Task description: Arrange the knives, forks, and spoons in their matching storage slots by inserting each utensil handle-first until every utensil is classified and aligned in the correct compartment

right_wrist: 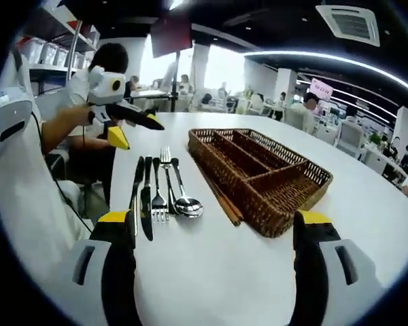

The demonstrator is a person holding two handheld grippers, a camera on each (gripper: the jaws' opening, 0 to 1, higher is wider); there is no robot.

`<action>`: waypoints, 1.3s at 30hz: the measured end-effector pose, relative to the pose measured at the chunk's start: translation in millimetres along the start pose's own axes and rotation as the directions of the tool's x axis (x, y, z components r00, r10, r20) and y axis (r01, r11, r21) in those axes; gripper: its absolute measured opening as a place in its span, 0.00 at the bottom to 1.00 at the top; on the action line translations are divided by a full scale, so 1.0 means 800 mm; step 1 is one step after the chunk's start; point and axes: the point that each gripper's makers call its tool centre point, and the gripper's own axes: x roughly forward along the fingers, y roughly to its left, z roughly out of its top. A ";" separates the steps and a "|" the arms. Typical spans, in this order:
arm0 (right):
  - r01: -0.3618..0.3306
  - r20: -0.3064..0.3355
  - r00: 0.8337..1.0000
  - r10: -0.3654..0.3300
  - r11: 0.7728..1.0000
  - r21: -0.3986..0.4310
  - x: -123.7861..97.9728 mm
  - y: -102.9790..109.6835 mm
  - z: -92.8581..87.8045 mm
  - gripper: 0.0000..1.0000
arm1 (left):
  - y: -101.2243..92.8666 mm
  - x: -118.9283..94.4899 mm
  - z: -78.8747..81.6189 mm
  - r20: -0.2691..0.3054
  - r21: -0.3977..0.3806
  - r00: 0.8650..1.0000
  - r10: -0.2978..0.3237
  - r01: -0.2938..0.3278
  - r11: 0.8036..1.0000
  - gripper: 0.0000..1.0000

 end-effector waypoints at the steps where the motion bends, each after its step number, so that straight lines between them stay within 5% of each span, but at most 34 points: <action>1: 0.010 0.004 1.000 -0.010 1.000 -0.002 -0.001 0.000 0.000 1.00 | 0.000 0.001 0.000 -0.001 0.004 1.000 -0.001 0.001 1.000 0.69; 26: 0.156 0.100 0.981 -0.165 0.984 0.089 -0.026 -0.012 -0.010 1.00 | -0.014 0.015 -0.009 -0.044 0.041 0.997 -0.059 0.061 0.997 0.65; 34: 0.138 0.090 0.985 -0.149 0.983 0.117 -0.023 0.003 -0.022 1.00 | -0.018 0.026 -0.009 -0.047 0.089 0.992 -0.113 0.117 0.989 0.63; 39: 0.136 0.097 0.984 -0.150 0.981 0.137 -0.024 0.006 -0.024 1.00 | -0.019 0.034 -0.017 -0.100 0.124 0.985 -0.140 0.152 0.981 0.60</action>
